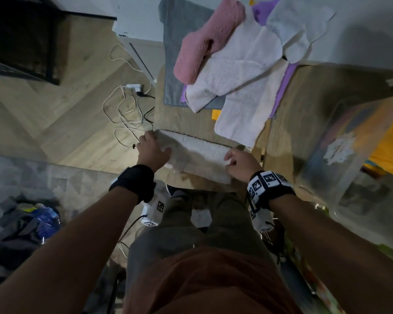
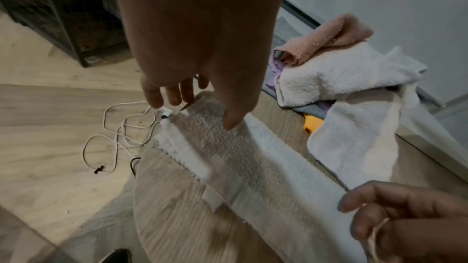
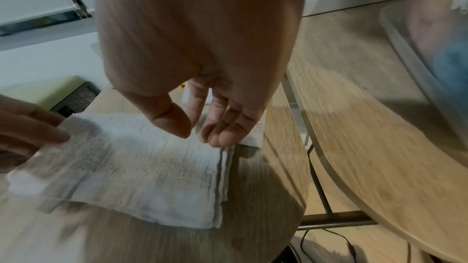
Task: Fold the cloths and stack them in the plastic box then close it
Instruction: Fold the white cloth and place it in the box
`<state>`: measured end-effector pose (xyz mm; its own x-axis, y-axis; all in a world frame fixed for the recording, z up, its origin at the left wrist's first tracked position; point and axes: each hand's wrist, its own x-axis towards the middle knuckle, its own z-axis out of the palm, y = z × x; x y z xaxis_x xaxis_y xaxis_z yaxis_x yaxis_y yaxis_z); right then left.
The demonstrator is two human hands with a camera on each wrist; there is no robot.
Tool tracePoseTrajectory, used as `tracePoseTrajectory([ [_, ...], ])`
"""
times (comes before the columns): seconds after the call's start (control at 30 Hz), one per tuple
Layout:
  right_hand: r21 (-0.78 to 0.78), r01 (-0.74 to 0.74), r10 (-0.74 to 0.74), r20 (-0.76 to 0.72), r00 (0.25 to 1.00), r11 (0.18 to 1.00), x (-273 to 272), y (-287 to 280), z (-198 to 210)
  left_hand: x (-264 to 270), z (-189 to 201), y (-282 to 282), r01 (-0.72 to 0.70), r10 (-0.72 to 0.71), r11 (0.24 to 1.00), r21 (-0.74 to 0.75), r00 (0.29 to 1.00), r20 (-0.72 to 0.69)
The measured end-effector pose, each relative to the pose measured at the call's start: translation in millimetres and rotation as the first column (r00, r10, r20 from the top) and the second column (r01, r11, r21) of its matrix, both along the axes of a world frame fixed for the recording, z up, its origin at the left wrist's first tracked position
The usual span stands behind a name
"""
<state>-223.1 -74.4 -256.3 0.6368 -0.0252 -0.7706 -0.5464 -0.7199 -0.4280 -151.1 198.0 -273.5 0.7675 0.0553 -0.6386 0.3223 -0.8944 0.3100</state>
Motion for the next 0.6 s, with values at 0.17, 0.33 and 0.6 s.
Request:
tracePoseTrajectory([
  [0.17,0.081,0.089,-0.085,-0.044,0.995,0.993,7,10,-3,5,-3,-8,0.001,0.002,0.993,0.115,1.0,-0.025],
  [0.33,0.053,0.043,-0.038,-0.091,0.995,0.998,19,20,0,6,-11,-12,0.048,-0.042,0.994,0.096,0.997,-0.059],
  [0.6,0.066,0.243,-0.244,0.008,0.97,0.968,10,10,5,-6,33,-48,-0.014,0.026,0.989,-0.15,0.997,0.075],
])
